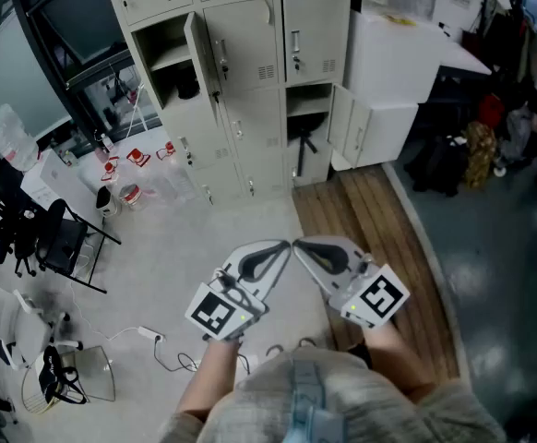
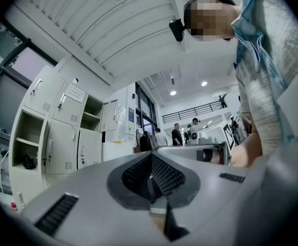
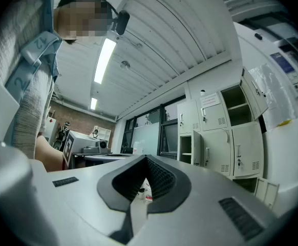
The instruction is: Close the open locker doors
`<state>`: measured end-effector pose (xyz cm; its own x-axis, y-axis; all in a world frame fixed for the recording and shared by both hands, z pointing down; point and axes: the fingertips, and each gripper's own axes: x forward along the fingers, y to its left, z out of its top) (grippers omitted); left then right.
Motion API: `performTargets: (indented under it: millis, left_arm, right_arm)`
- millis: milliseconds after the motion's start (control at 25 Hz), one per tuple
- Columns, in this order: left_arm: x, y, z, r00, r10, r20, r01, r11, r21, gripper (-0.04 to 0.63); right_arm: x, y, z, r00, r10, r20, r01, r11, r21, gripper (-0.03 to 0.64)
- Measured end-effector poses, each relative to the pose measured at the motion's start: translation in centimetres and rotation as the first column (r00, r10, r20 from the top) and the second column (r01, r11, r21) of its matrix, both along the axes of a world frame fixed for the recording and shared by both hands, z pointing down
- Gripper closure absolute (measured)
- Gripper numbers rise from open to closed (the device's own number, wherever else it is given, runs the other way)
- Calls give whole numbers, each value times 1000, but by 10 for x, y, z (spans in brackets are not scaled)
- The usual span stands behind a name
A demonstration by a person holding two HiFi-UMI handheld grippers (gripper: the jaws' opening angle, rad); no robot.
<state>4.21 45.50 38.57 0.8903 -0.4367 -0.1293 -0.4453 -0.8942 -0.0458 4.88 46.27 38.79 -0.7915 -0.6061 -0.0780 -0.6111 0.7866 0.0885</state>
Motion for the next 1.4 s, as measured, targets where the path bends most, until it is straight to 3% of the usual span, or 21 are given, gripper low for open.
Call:
performTargets:
  millis: [440,1080,1400]
  left_arm:
    - [11,-20,-23,999,-18,-28,21,997,76,591]
    - [17,-51,-14,995,-93,-19,94,993,75,591]
    - [-10,-97,-3,988,-151,-20,152,987,52,591]
  right_arm:
    - [9,-18,-24,999,29,25,-30,997,69,615]
    - [17,-50,-12,995,-71,69,67,997,48,615]
    - [-10,-97,-1,990,-120,70,118,993,26,614]
